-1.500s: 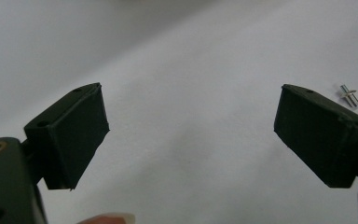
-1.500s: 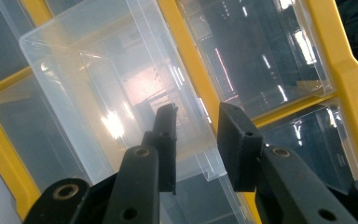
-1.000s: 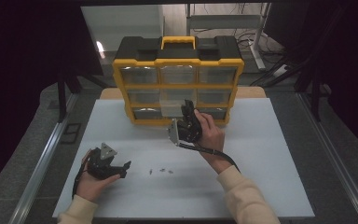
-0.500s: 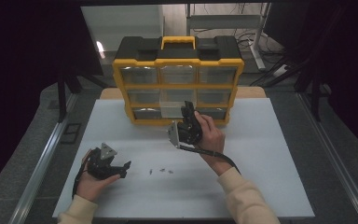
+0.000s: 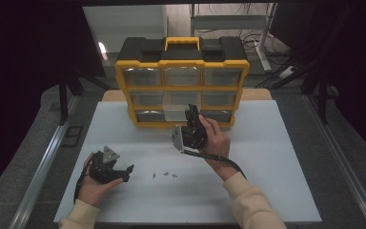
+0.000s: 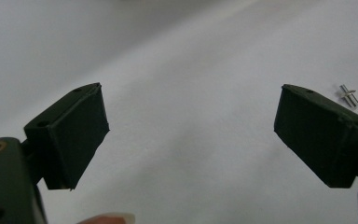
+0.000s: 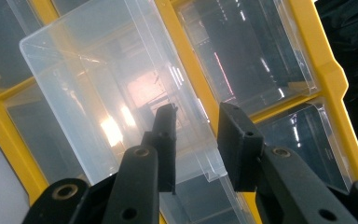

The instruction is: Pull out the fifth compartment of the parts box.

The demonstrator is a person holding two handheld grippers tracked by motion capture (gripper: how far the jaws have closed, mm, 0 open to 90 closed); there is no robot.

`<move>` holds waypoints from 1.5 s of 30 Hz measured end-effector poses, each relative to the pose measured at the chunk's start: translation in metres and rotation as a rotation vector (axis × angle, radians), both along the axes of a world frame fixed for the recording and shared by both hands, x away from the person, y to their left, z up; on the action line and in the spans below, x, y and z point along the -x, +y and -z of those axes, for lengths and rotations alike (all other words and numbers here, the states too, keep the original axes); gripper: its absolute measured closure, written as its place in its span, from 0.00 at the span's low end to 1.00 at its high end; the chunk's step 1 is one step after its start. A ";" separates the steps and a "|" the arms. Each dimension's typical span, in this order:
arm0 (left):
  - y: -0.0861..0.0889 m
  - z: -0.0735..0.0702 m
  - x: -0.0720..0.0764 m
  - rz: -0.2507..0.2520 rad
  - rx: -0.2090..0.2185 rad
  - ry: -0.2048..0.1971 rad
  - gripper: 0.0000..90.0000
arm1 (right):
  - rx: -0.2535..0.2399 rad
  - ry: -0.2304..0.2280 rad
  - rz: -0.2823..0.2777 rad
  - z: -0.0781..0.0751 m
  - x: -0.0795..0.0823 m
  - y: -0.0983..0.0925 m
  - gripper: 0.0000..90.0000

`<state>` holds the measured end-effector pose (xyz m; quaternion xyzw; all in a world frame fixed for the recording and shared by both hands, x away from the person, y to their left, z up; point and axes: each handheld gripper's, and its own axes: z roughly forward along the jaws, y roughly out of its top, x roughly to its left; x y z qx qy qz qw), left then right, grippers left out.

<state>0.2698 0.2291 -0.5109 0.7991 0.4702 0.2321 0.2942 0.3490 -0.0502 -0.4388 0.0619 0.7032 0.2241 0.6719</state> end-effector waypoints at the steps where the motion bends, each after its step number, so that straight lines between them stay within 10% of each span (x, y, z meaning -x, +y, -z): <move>1: 0.000 0.000 0.000 0.000 0.000 0.000 0.11 | 0.000 -0.001 -0.002 0.000 0.000 0.000 0.76; 45: 0.000 0.000 0.000 -0.002 0.004 -0.004 0.11 | -0.008 -0.005 -0.014 0.002 0.010 -0.003 0.76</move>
